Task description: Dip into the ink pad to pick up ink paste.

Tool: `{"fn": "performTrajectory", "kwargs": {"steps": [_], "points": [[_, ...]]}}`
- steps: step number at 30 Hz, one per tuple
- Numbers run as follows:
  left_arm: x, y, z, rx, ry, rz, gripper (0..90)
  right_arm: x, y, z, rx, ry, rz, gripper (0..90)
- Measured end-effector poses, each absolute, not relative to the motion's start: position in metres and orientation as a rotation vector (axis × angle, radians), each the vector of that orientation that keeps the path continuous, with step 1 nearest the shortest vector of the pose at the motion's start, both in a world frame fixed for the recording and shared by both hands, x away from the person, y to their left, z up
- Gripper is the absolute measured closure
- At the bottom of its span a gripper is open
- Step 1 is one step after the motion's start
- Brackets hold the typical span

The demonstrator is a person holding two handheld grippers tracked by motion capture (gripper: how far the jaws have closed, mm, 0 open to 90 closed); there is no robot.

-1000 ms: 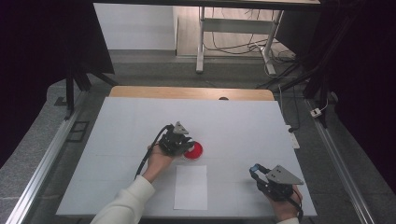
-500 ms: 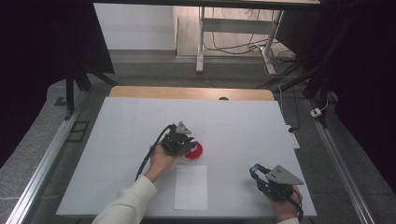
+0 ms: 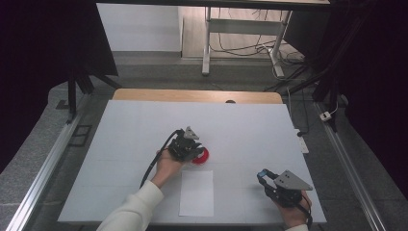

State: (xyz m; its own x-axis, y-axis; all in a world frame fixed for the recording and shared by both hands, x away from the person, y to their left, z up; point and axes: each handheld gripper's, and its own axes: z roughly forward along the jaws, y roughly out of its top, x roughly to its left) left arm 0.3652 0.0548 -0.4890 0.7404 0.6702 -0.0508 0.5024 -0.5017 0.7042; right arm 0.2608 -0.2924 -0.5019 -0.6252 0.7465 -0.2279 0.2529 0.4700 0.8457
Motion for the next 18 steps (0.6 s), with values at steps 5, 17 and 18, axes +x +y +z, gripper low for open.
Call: {"fn": "performTrajectory", "kwargs": {"steps": [5,17,18], "points": [[0.3651,0.0552,-0.4909,2.210,0.880,0.294,75.7,0.2610,-0.2925,-0.5023,0.825,2.133,1.096,65.1],[0.3660,0.0539,-0.4919,2.212,0.892,0.291,75.8,0.2608,-0.2916,-0.5023,0.824,2.133,1.095,65.0],[0.3660,0.0535,-0.4921,2.216,0.891,0.292,75.8,0.2608,-0.2916,-0.5023,0.825,2.132,1.096,65.1]]}}
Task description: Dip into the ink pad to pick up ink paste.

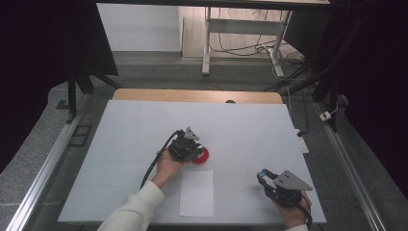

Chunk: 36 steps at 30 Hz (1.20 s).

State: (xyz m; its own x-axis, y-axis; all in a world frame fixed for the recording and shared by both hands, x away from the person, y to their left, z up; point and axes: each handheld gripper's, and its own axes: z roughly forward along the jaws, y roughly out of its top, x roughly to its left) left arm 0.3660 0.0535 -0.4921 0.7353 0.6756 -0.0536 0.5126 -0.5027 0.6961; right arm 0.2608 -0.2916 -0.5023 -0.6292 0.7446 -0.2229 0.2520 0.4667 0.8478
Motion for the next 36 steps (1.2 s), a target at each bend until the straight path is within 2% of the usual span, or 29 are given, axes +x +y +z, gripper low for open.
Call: {"fn": "performTrajectory", "kwargs": {"steps": [36], "points": [[0.3646,0.0545,-0.4907,2.212,0.886,0.298,75.7,0.2608,-0.2916,-0.5024,0.823,2.133,1.096,65.1]]}}
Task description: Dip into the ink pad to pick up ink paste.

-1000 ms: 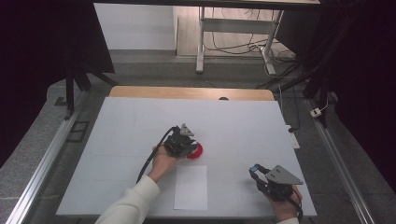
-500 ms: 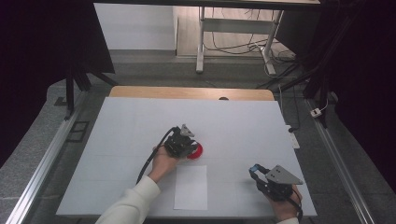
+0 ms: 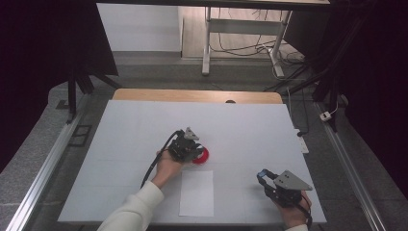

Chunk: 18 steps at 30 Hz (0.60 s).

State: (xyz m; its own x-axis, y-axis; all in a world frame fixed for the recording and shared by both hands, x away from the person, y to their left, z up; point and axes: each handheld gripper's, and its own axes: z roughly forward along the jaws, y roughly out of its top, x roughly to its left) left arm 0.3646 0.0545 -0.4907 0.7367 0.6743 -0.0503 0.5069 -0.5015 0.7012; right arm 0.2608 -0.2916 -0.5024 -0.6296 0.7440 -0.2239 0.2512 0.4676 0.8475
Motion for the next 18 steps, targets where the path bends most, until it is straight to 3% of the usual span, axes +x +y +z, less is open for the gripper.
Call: {"fn": "performTrajectory", "kwargs": {"steps": [18], "points": [[0.357,0.065,-0.475,2.146,0.856,0.304,75.7,0.261,-0.293,-0.502,0.823,2.131,1.094,65.1]]}}
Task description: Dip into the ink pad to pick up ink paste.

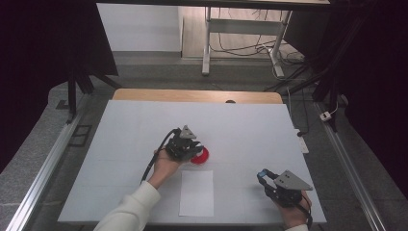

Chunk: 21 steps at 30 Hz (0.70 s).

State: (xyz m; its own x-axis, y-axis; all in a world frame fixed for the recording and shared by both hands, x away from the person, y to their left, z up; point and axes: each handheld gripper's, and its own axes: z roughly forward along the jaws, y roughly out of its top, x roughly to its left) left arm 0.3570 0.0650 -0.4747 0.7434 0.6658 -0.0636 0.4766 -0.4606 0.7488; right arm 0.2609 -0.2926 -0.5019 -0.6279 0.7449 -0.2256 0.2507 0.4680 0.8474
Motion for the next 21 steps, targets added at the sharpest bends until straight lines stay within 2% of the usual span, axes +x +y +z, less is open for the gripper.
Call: {"fn": "performTrajectory", "kwargs": {"steps": [21], "points": [[0.337,0.087,-0.454,2.078,0.792,0.260,75.6,0.261,-0.292,-0.502,0.825,2.131,1.091,65.1]]}}
